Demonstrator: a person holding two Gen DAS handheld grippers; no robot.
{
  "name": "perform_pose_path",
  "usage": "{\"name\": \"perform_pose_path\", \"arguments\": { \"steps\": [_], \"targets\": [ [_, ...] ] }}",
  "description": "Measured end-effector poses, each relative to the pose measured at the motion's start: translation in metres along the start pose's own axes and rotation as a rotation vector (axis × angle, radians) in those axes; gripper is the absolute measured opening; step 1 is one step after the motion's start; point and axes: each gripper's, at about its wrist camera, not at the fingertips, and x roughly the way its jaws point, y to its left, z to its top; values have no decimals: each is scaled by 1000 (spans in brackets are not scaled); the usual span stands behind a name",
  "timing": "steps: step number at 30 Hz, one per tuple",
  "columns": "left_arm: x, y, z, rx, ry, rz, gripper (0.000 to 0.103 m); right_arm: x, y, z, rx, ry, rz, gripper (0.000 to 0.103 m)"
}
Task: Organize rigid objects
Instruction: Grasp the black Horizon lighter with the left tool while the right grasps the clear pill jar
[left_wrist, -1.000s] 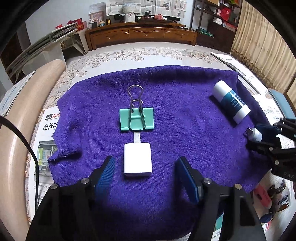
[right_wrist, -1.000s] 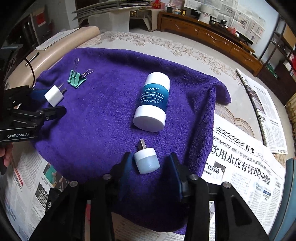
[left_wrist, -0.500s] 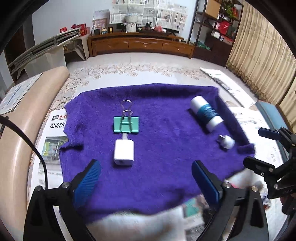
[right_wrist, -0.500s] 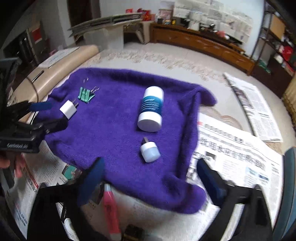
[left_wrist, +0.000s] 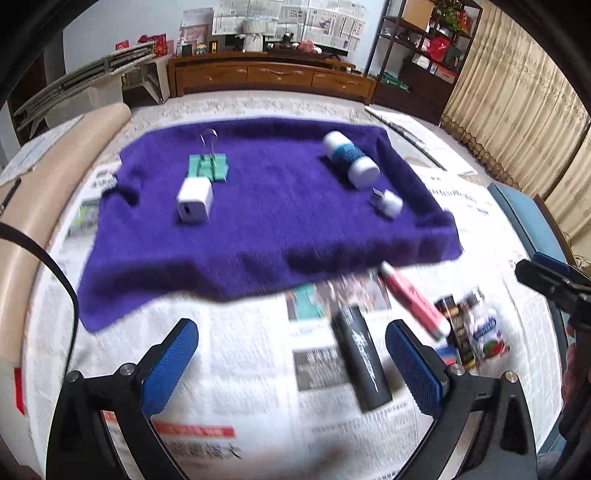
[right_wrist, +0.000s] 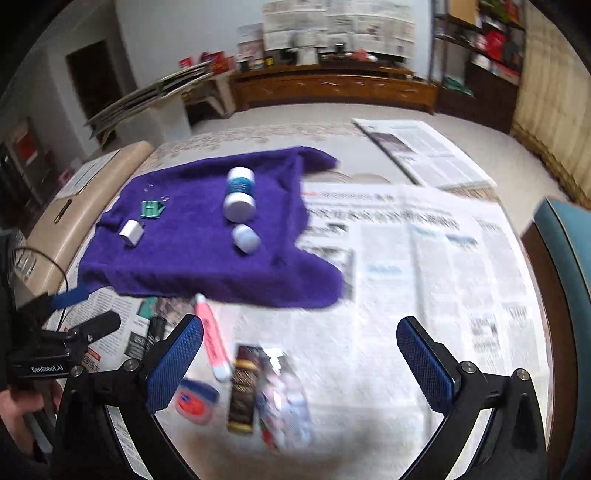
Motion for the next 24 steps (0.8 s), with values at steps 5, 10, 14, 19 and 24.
{"name": "perform_pose_path", "arguments": {
  "steps": [5,10,14,19,24],
  "targets": [
    [3,-10,-22,5,19,9,103,-9,-22,-21,69,-30,-32,103],
    [13,-16,-42,13,50,29,103,-12,-32,-28,88,-39,-42,103],
    [15,-24,-44,23,25,50,103,-16,-34,-30,86,-60,-46,103],
    [20,-39,-42,53,22,79,103,-19,-37,-33,98,-59,-33,103],
    [20,-41,-42,24,-21,121,101,-22,-42,-33,116,-67,-26,103]
  ]
}}
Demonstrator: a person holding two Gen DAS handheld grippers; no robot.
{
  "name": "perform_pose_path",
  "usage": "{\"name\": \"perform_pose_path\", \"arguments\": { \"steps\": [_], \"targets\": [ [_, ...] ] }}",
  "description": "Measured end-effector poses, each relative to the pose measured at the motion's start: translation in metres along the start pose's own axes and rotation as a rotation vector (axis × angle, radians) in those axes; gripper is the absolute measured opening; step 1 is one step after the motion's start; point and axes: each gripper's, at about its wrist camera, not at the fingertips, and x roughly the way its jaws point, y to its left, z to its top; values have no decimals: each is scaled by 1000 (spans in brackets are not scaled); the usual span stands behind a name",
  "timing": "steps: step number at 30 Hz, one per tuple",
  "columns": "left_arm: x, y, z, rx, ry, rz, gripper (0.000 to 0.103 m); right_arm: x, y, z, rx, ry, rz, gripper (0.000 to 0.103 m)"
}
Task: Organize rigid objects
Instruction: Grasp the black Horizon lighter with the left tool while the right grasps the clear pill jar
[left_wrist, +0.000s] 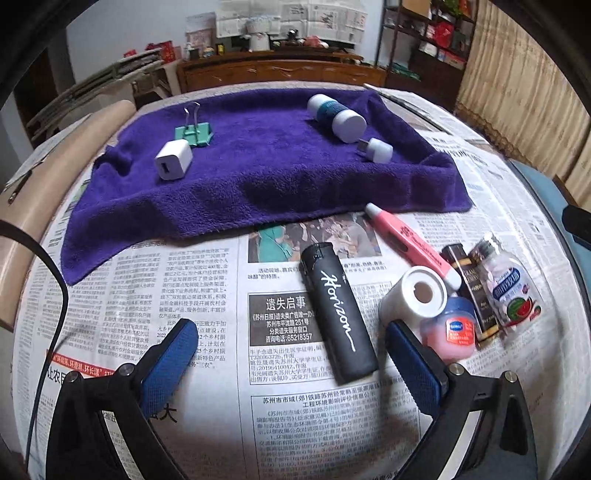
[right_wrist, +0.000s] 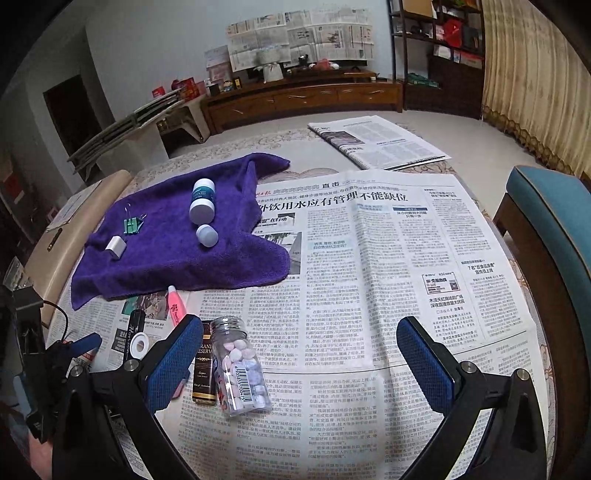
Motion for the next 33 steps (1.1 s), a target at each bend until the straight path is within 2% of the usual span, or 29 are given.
{"name": "perform_pose_path", "arguments": {
  "steps": [6,12,13,15,16,22,27,29,31,33],
  "targets": [
    [-1,-5,-5,-1,-40,36,86,-1,-5,-1,15,6,16,103],
    [-3,-10,0,14,-64,22,52,3,-15,-7,44,41,23,101],
    [-3,-12,0,20,-67,19,43,4,-16,-8,44,49,22,101],
    [-4,-16,0,31,-70,16,34,7,-17,-11,34,65,22,101],
    [-5,-19,-1,40,-72,7,25,7,-16,-11,30,68,26,101],
    [-6,-22,-2,46,-69,-7,22,12,-5,-19,-35,75,48,101],
    [-9,-17,-4,47,-57,-16,22,21,21,-31,-147,91,85,99],
    [-10,-14,-5,44,-50,-23,22,25,30,-36,-195,104,69,98],
    [-10,-12,-6,45,-46,-27,22,30,36,-40,-234,119,44,88],
    [-11,-11,-6,44,-43,-32,22,36,38,-44,-259,139,34,85]
  ]
}}
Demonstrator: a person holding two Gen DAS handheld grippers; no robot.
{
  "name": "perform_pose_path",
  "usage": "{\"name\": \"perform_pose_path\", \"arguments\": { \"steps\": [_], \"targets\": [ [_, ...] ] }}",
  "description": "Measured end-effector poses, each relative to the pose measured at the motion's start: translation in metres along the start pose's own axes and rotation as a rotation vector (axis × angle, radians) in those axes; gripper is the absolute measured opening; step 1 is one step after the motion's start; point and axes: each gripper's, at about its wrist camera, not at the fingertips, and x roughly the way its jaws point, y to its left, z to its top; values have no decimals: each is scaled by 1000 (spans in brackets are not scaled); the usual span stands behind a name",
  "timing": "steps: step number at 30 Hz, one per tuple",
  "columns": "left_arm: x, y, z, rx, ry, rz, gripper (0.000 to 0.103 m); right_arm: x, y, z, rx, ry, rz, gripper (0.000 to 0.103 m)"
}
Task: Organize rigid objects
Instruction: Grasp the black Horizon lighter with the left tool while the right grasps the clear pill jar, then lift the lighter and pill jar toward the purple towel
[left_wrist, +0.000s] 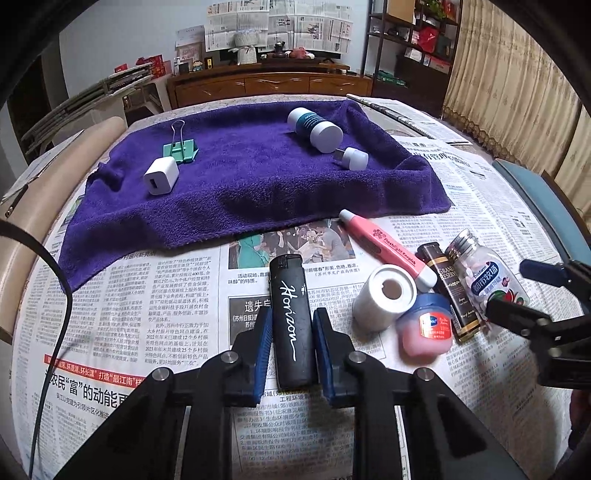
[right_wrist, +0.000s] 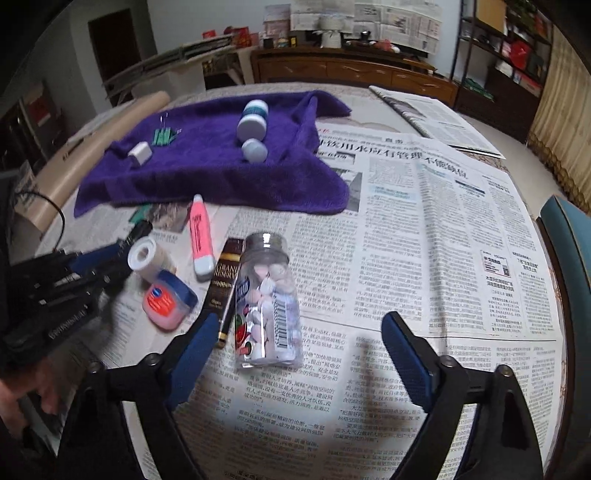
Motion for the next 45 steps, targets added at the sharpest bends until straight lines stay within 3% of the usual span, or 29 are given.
{"name": "perform_pose_path", "arguments": {
  "steps": [10,18,20,25,45],
  "targets": [
    [-1,3,-2,16,-6,-3,22,18,9,-1,-50,23,-60,80],
    [-2,17,-3,-1,-17,8,22,20,9,2,1,5,-44,74],
    [-2,18,-3,-2,-21,6,22,20,11,2,0,-3,-45,69],
    [-2,19,-3,-3,-18,6,22,18,20,3,-12,-27,-35,41],
    [-28,62,2,-83,-41,3,22,0,15,8,39,-50,-3,41]
  ]
}}
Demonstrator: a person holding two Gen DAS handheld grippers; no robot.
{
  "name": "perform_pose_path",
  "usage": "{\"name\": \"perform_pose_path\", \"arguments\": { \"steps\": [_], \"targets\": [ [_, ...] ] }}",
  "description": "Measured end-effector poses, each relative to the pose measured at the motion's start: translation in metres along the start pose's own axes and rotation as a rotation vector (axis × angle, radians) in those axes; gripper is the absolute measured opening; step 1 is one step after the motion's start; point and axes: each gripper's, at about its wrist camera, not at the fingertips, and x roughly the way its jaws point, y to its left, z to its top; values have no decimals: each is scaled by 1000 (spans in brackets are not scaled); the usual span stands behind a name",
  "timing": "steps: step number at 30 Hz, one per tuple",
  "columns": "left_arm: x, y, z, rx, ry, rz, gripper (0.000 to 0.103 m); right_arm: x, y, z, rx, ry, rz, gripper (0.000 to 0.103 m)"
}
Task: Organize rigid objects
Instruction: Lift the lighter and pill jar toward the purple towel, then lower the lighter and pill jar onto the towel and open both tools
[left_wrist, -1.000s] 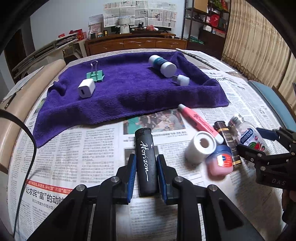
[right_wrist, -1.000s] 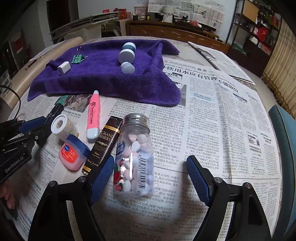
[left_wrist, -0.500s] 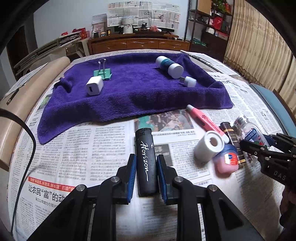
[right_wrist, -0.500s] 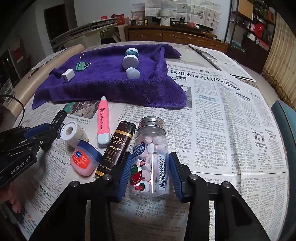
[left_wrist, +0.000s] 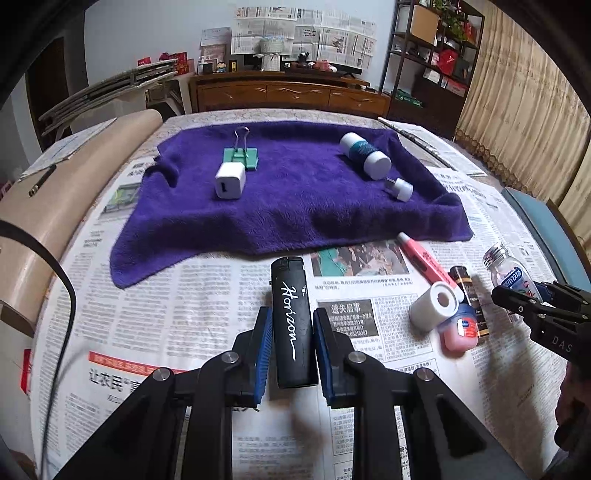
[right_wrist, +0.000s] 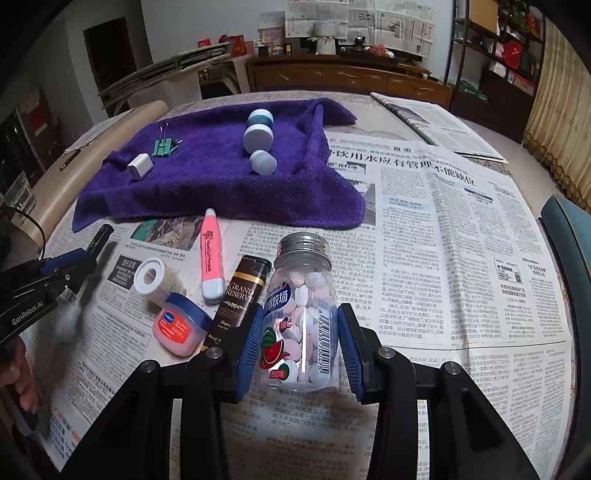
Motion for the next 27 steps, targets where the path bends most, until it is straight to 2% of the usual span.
{"name": "perform_pose_path", "arguments": {
  "steps": [13,27],
  "targets": [
    [-25,22,29,-16,-39,-8,21,-12,12,25,0,-41,29,41],
    [-23,36,68,8,-72,-2,21,-10,22,72,4,-62,59,41]
  ]
}}
